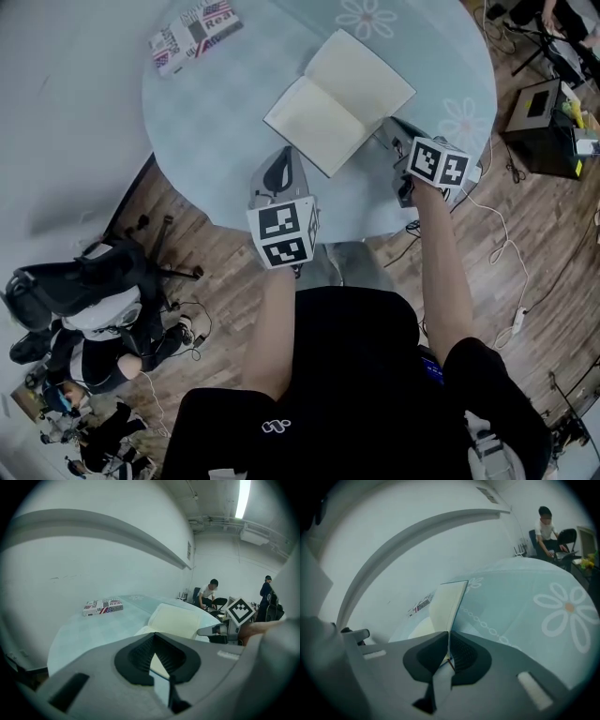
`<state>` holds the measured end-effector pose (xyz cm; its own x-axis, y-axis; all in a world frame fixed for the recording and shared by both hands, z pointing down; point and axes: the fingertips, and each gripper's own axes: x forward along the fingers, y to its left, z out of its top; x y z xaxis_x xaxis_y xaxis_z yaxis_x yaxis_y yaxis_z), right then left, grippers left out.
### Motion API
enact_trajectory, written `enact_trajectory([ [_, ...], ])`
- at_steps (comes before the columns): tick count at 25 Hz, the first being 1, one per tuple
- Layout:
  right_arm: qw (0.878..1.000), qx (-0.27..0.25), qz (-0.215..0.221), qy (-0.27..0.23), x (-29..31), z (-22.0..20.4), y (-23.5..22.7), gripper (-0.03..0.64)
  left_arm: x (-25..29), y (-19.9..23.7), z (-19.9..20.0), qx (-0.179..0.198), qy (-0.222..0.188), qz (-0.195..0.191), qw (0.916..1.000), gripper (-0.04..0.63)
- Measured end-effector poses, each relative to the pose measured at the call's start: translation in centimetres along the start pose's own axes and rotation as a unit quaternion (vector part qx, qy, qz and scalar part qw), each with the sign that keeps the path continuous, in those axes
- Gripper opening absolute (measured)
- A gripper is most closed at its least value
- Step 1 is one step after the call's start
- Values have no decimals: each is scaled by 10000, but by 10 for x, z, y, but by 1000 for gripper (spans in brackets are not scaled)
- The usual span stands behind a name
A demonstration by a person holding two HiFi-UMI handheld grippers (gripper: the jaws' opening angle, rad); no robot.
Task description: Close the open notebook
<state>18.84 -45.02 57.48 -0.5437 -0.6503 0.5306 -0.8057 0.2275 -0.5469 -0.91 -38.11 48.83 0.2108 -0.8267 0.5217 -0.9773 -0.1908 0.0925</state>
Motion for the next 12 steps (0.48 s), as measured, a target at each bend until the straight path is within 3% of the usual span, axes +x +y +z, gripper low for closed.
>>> enact_trajectory([
  [3,9963,-850,44,74,-6,-9,18,21,-1,-3,0,-1,-12,6,10000,4],
  [5,9861,-1642,47,257,-9,-19,32,20,-2,-3,0,-8,-28,27,10000,5],
  [9,9412,-3262,-56,880,-4,-47,54,35,-6,-3,1,-47,-74,100,9999,5],
  [12,9041,-4018,-228,1438,2,-72,58,58,-9,-5,0,-84,-105,162,9998,4],
])
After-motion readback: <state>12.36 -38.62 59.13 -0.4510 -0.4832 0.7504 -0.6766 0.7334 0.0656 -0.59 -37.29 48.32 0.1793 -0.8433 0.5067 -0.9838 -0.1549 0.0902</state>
